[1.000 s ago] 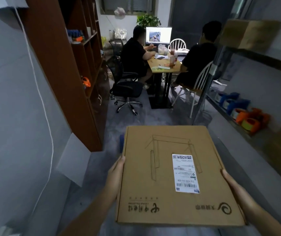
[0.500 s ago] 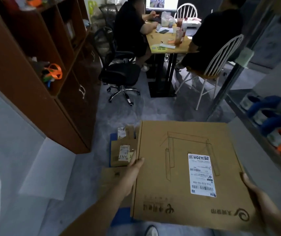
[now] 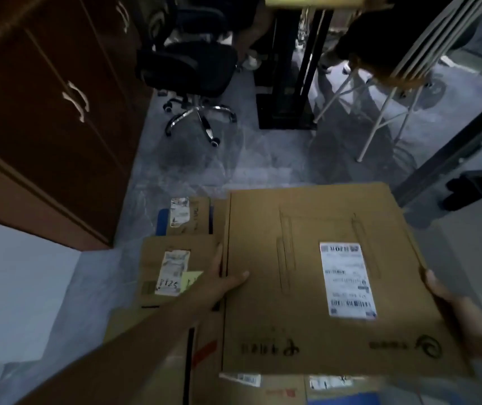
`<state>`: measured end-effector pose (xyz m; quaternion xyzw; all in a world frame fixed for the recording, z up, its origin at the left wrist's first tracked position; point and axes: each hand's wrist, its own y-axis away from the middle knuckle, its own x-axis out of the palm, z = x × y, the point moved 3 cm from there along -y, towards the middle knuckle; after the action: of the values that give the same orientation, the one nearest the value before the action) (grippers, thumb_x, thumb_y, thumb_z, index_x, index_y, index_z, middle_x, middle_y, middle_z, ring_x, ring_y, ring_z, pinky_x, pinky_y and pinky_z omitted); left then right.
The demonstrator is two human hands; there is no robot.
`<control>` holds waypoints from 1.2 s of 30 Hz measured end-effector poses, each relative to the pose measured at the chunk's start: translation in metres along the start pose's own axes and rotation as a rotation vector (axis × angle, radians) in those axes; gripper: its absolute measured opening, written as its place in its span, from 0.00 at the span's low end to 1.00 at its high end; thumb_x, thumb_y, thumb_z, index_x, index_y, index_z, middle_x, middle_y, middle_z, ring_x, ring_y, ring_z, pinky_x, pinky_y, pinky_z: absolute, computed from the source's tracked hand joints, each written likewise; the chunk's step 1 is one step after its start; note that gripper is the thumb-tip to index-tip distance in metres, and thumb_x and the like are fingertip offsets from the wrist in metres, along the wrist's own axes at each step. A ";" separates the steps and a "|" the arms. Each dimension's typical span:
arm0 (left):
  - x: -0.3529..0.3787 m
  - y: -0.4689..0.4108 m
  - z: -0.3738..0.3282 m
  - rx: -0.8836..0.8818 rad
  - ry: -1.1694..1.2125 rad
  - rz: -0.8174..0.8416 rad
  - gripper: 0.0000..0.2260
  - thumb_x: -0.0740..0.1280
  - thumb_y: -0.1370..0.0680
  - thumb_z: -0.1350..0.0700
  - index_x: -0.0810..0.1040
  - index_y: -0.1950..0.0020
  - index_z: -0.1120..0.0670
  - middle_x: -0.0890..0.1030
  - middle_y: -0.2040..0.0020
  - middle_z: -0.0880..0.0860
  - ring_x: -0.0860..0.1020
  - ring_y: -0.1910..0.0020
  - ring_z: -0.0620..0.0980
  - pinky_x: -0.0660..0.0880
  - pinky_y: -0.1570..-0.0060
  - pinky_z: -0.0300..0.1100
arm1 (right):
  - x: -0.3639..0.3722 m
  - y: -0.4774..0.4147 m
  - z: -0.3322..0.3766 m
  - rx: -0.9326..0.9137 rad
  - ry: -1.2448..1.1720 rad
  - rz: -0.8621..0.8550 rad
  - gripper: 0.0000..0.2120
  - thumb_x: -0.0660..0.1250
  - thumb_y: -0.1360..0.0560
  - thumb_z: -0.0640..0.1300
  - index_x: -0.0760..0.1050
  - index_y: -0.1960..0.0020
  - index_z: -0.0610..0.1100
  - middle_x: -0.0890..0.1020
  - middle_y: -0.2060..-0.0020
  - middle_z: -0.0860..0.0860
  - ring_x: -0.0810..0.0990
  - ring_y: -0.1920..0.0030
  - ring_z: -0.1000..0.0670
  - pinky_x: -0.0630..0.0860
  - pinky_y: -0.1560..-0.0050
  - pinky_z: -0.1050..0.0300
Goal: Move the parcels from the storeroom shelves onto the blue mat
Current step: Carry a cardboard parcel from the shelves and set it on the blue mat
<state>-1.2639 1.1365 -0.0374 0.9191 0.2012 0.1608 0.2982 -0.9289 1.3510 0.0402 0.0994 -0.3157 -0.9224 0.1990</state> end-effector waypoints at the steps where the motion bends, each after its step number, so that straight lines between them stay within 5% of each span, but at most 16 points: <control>1: -0.003 -0.018 0.003 0.006 0.005 0.011 0.40 0.77 0.30 0.47 0.59 0.24 0.41 0.78 0.36 0.47 0.81 0.43 0.47 0.81 0.51 0.44 | 0.004 -0.017 -0.008 0.049 0.037 -0.020 0.26 0.66 0.29 0.62 0.78 0.40 0.45 0.83 0.46 0.39 0.84 0.53 0.37 0.78 0.49 0.40; 6: -0.026 -0.094 0.001 0.116 0.027 -0.025 0.38 0.78 0.31 0.54 0.63 0.28 0.36 0.76 0.34 0.48 0.78 0.39 0.52 0.78 0.43 0.56 | 0.021 -0.118 -0.005 0.015 0.002 -0.007 0.19 0.61 0.24 0.60 0.80 0.42 0.49 0.86 0.52 0.46 0.86 0.58 0.46 0.81 0.67 0.56; 12: -0.038 -0.138 0.015 0.072 -0.024 -0.100 0.44 0.75 0.29 0.58 0.51 0.23 0.38 0.75 0.40 0.45 0.77 0.42 0.51 0.82 0.55 0.48 | 0.035 -0.194 -0.046 -0.107 0.208 -0.080 0.12 0.58 0.19 0.53 0.76 0.39 0.55 0.80 0.44 0.49 0.77 0.43 0.45 0.74 0.53 0.54; 15: -0.044 -0.154 0.022 0.074 -0.065 -0.118 0.46 0.75 0.29 0.60 0.50 0.23 0.37 0.71 0.33 0.48 0.75 0.37 0.54 0.78 0.45 0.57 | 0.038 -0.214 -0.068 -0.141 0.234 -0.018 0.18 0.59 0.19 0.45 0.70 0.32 0.60 0.77 0.37 0.54 0.75 0.40 0.51 0.72 0.44 0.53; 17: -0.045 -0.163 0.028 0.090 -0.137 -0.149 0.48 0.74 0.28 0.60 0.45 0.23 0.38 0.66 0.29 0.49 0.72 0.36 0.51 0.77 0.43 0.53 | 0.043 -0.221 -0.077 -0.158 0.290 -0.010 0.26 0.59 0.20 0.38 0.66 0.29 0.62 0.74 0.33 0.56 0.72 0.37 0.52 0.69 0.36 0.51; 22: -0.043 -0.164 0.058 0.071 -0.363 -0.242 0.49 0.73 0.26 0.57 0.37 0.21 0.47 0.55 0.21 0.51 0.62 0.27 0.52 0.64 0.30 0.50 | 0.051 -0.225 -0.093 -0.187 0.487 -0.171 0.28 0.60 0.20 0.41 0.59 0.25 0.58 0.69 0.29 0.53 0.67 0.31 0.50 0.61 0.37 0.57; 26: -0.027 -0.150 0.051 0.138 -0.619 -0.422 0.38 0.69 0.22 0.57 0.48 0.20 0.53 0.56 0.22 0.55 0.60 0.25 0.55 0.60 0.28 0.48 | 0.070 -0.215 -0.086 -0.247 0.717 -0.183 0.27 0.59 0.21 0.40 0.58 0.24 0.53 0.69 0.30 0.46 0.68 0.31 0.44 0.63 0.35 0.54; 30: 0.011 -0.113 0.034 0.109 -0.677 -0.302 0.34 0.69 0.22 0.57 0.55 0.21 0.55 0.58 0.22 0.53 0.60 0.25 0.53 0.59 0.28 0.42 | 0.102 -0.180 -0.074 -0.289 0.993 -0.128 0.22 0.60 0.22 0.43 0.64 0.29 0.41 0.68 0.31 0.41 0.65 0.30 0.41 0.61 0.28 0.49; 33: 0.048 -0.077 0.011 0.138 -0.594 -0.178 0.25 0.70 0.25 0.61 0.68 0.28 0.56 0.72 0.31 0.55 0.74 0.40 0.50 0.72 0.44 0.38 | 0.127 -0.135 -0.057 -0.273 0.883 -0.045 0.27 0.64 0.22 0.40 0.61 0.25 0.40 0.62 0.26 0.43 0.60 0.26 0.44 0.60 0.30 0.67; 36: 0.077 -0.031 -0.027 0.195 -0.661 -0.168 0.29 0.69 0.23 0.58 0.62 0.24 0.57 0.64 0.25 0.54 0.66 0.28 0.52 0.64 0.30 0.42 | 0.146 -0.074 -0.022 -0.355 0.882 -0.035 0.29 0.68 0.24 0.45 0.63 0.26 0.46 0.63 0.27 0.48 0.64 0.29 0.48 0.58 0.35 0.69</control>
<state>-1.2172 1.2082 -0.0221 0.9258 0.1832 -0.1906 0.2701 -1.0759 1.3297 -0.0310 0.4514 -0.0367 -0.8351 0.3122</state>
